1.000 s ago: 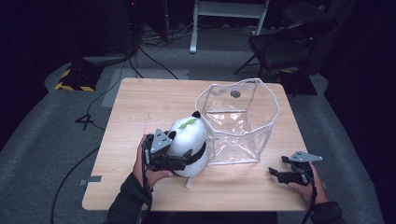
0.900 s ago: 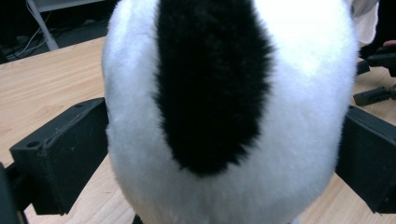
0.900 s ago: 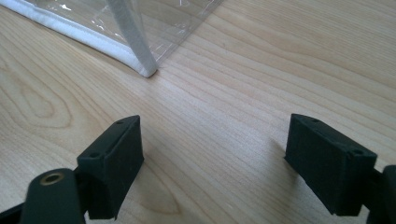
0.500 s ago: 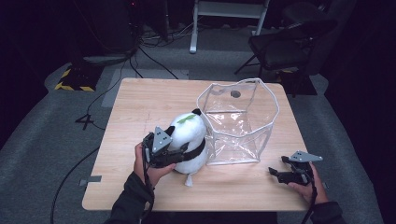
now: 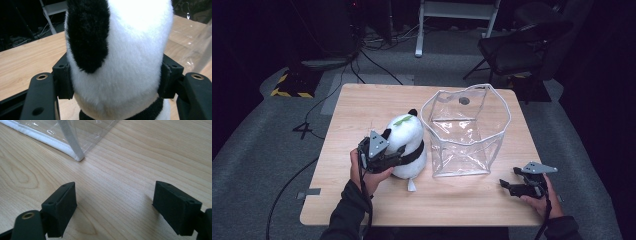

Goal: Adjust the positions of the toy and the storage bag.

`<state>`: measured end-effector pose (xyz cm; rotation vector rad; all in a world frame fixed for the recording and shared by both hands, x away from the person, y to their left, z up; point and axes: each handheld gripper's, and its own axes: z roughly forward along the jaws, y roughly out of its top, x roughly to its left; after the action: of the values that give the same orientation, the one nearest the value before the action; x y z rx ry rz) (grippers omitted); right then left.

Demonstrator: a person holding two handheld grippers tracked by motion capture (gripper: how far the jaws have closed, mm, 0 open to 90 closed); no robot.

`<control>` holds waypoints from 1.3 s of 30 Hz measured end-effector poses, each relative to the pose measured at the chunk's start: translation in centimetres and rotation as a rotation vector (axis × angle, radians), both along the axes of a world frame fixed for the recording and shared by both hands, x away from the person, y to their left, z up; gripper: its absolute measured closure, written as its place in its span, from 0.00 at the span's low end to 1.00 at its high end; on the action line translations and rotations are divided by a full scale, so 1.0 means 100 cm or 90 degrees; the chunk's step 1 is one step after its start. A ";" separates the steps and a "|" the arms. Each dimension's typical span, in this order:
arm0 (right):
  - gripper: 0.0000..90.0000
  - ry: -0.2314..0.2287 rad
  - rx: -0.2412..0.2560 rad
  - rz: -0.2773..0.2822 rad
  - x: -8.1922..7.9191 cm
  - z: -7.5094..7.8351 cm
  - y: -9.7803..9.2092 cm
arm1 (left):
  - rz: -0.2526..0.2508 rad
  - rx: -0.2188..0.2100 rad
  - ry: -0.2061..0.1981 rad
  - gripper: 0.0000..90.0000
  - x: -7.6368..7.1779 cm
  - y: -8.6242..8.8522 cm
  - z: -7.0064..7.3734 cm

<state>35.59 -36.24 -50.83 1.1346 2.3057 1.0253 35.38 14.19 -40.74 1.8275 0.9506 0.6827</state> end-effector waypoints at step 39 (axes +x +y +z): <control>0.21 0.000 -0.001 0.000 0.001 0.000 0.000 | 0.010 -0.029 -0.010 0.42 0.034 0.008 -0.006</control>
<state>35.67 -36.21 -50.83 1.1346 2.3059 1.0234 38.80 15.01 -41.32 1.7750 0.9636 0.6783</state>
